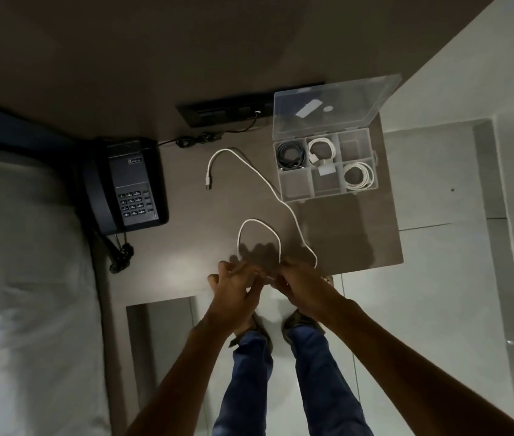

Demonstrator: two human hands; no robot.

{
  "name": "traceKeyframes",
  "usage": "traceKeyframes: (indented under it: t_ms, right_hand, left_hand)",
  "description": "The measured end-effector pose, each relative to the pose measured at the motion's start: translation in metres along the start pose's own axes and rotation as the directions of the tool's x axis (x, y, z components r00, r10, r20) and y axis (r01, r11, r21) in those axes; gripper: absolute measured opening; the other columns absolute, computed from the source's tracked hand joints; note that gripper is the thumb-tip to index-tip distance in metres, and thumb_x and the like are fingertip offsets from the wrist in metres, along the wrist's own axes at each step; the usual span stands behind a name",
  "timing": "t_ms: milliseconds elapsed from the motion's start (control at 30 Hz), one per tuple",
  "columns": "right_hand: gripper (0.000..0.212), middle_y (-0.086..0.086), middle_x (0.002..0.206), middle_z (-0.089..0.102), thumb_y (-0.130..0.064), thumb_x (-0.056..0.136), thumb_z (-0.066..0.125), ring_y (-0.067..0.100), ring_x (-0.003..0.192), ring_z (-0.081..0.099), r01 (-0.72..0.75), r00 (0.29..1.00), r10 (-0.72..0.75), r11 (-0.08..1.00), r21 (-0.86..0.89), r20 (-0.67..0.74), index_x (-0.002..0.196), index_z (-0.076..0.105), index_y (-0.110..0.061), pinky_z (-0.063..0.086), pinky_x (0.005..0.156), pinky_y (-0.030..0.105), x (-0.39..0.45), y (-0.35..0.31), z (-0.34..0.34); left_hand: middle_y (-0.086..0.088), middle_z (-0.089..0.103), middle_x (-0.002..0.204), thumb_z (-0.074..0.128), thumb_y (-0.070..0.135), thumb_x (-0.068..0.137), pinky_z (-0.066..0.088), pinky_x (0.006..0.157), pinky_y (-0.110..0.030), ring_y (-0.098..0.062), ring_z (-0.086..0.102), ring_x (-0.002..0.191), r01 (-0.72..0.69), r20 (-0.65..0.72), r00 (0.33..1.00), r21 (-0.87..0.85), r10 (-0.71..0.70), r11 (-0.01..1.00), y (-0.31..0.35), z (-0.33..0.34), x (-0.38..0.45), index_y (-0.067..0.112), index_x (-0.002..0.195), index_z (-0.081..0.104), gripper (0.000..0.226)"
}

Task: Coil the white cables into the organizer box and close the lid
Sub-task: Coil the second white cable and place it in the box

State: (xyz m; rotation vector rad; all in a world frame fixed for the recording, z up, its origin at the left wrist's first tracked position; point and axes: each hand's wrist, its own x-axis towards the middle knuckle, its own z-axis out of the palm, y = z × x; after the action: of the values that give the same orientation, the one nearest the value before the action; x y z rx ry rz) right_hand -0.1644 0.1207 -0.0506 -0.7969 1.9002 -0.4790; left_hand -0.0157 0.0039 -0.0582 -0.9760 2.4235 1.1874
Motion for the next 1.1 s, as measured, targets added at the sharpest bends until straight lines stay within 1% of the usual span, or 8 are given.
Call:
traceKeyframes:
  t_ms: [133, 267, 433, 533, 633, 733, 900, 1100]
  right_hand:
    - [0.01, 0.001, 0.096, 0.076, -0.023, 0.104, 0.068, 0.019, 0.089, 0.07, -0.078, 0.988, 0.056, 0.984, 0.157, 0.143, 0.107, 0.075, -0.016, 0.053, 0.082, 0.026, -0.024, -0.018, -0.017]
    - [0.034, 0.017, 0.113, 0.079, -0.033, 0.098, 0.076, 0.03, 0.107, 0.077, -0.233, 0.946, 0.073, 0.829, 0.508, 0.315, 0.12, 0.075, -0.008, 0.061, 0.102, 0.041, -0.061, -0.047, -0.054]
    - [0.036, 0.015, 0.107, 0.079, -0.022, 0.088, 0.084, 0.023, 0.102, 0.079, -0.392, 0.897, -0.117, 0.231, 0.891, 0.425, 0.115, 0.074, 0.0, 0.064, 0.089, 0.029, -0.128, -0.106, -0.116]
    - [0.054, 0.022, 0.111, 0.075, -0.006, 0.083, 0.089, 0.027, 0.099, 0.079, -0.281, 0.947, -0.234, -0.276, 0.919, 0.219, 0.127, 0.06, 0.006, 0.067, 0.083, 0.032, -0.167, -0.159, -0.149]
    - [0.054, 0.025, 0.143, 0.064, -0.012, 0.099, 0.068, 0.029, 0.129, 0.069, -0.011, 0.991, -0.119, -0.476, 0.88, -0.053, 0.147, 0.048, 0.002, 0.057, 0.107, 0.037, -0.184, -0.21, -0.174]
    - [0.045, 0.015, 0.156, 0.057, -0.019, 0.11, 0.047, 0.024, 0.145, 0.055, 0.282, 0.959, 0.098, -0.363, 0.888, -0.265, 0.153, 0.049, -0.006, 0.043, 0.119, 0.036, -0.199, -0.251, -0.189]
    - [0.031, -0.005, 0.144, 0.068, -0.012, 0.108, 0.059, 0.005, 0.137, 0.06, 0.524, 0.71, -0.094, 0.733, 0.434, -0.698, 0.137, 0.067, -0.014, 0.051, 0.111, 0.022, -0.247, -0.288, -0.18]
    - [0.024, -0.018, 0.111, 0.077, -0.039, 0.109, 0.051, -0.004, 0.109, 0.069, 0.391, 0.912, -0.305, 0.848, 0.357, -0.276, 0.125, 0.068, -0.033, 0.05, 0.09, 0.007, -0.3, -0.296, -0.204]
  left_hand:
    - [0.019, 0.063, 0.123, 0.062, 0.034, 0.102, 0.02, 0.092, -0.033, -0.014, 0.033, 0.122, -0.03, 0.008, 1.0, 0.016, 0.03, 0.999, 0.014, -0.029, -0.013, 0.032, 0.113, 0.072, 0.015]
    - [0.015, 0.07, 0.1, 0.066, 0.026, 0.102, 0.037, 0.097, -0.033, -0.011, 0.059, 0.105, -0.03, 0.054, 0.998, -0.266, 0.046, 0.963, 0.054, -0.076, -0.018, 0.021, 0.105, 0.075, 0.01]
    - [-0.004, 0.065, 0.076, 0.07, 0.031, 0.1, 0.052, 0.07, -0.017, -0.009, 0.062, 0.07, -0.011, 0.142, 0.981, -0.629, 0.129, 0.777, 0.133, -0.154, -0.04, 0.006, 0.089, 0.068, 0.027]
    - [-0.009, 0.054, 0.07, 0.06, 0.045, 0.101, 0.044, 0.066, -0.015, -0.008, 0.05, 0.066, -0.026, 0.129, 0.979, -0.683, 0.155, 0.73, 0.181, -0.196, -0.067, 0.003, 0.083, 0.063, 0.045]
    - [0.013, 0.058, 0.073, 0.05, 0.031, 0.108, 0.045, 0.067, -0.016, -0.002, 0.051, 0.066, -0.096, 0.102, 0.975, -0.611, 0.199, 0.786, 0.213, -0.227, -0.095, 0.014, 0.094, 0.069, 0.029]
    - [0.0, 0.066, 0.081, 0.048, 0.028, 0.111, 0.053, 0.07, -0.026, -0.013, 0.061, 0.071, -0.196, 0.096, 0.961, -0.423, 0.259, 0.885, 0.237, -0.254, -0.125, 0.02, 0.112, 0.072, 0.026]
    - [-0.013, 0.066, 0.084, 0.056, 0.031, 0.108, 0.056, 0.072, -0.042, -0.023, 0.062, 0.074, -0.321, 0.139, 0.92, -0.269, 0.367, 0.908, 0.265, -0.311, -0.166, 0.018, 0.103, 0.068, 0.018]
    - [-0.009, 0.063, 0.086, 0.06, 0.038, 0.103, 0.055, 0.069, -0.037, -0.024, 0.062, 0.077, -0.356, 0.116, 0.903, -0.342, 0.415, 0.87, 0.281, -0.383, -0.194, 0.026, 0.102, 0.069, 0.015]
